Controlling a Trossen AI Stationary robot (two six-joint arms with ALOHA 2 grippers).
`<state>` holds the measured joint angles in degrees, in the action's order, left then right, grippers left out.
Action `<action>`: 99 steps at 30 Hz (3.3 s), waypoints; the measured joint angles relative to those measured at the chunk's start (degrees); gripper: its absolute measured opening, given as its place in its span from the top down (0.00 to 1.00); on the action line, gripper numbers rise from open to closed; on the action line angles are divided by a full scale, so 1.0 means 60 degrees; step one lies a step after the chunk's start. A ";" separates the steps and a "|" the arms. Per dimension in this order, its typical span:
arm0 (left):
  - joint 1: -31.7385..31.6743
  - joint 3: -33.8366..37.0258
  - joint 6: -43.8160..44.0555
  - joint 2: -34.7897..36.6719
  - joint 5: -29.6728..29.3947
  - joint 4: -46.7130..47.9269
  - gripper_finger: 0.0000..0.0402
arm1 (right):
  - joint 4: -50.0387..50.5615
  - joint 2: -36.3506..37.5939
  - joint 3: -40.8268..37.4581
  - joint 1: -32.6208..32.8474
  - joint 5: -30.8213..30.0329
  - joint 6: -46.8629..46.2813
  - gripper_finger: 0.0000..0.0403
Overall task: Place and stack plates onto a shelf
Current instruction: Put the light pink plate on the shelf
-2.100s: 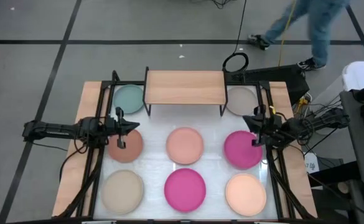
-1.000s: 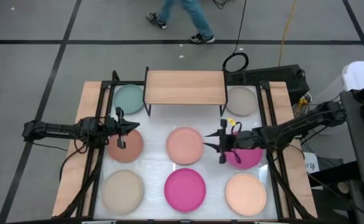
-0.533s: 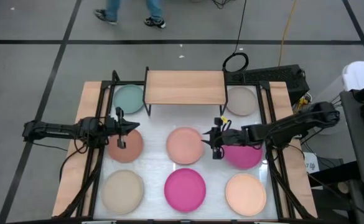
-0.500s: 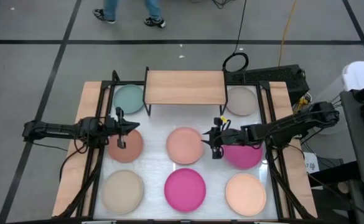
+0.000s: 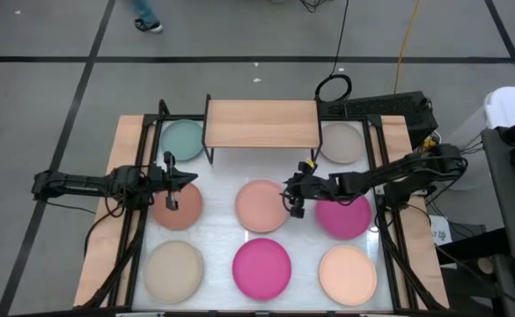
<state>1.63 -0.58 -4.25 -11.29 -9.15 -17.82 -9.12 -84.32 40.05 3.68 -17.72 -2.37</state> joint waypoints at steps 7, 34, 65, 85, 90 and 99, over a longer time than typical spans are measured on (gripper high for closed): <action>0.0002 0.0000 0.0000 0.0000 0.0000 0.0002 1.00 | -0.0091 -0.0481 0.0000 -0.0313 0.0010 -0.0265 0.52; 0.0002 0.0000 0.0000 0.0000 0.0001 0.0000 1.00 | -0.1172 -0.1988 -0.0007 -0.0816 0.1235 -0.0755 0.54; 0.0000 0.0000 0.0000 0.0000 0.0001 0.0000 1.00 | -0.1210 -0.1988 -0.0011 -0.1162 0.1158 -0.0751 0.95; 0.0002 0.0000 0.0000 0.0000 -0.0002 0.0001 1.00 | -0.2067 -0.1730 -0.0018 -0.1351 0.1169 -0.0744 1.00; 0.0001 0.0000 0.0000 0.0003 0.0001 0.0000 1.00 | -0.2012 -0.1188 -0.0023 -0.1351 0.1162 -0.0725 1.00; -0.0001 0.0000 -0.0001 0.0000 -0.0003 0.0000 1.00 | -0.1935 -0.0373 -0.0022 -0.1237 0.1143 -0.0515 1.00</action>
<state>1.63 -0.58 -4.26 -11.29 -9.17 -17.82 -20.73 -86.55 39.92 -3.74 -10.86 -5.45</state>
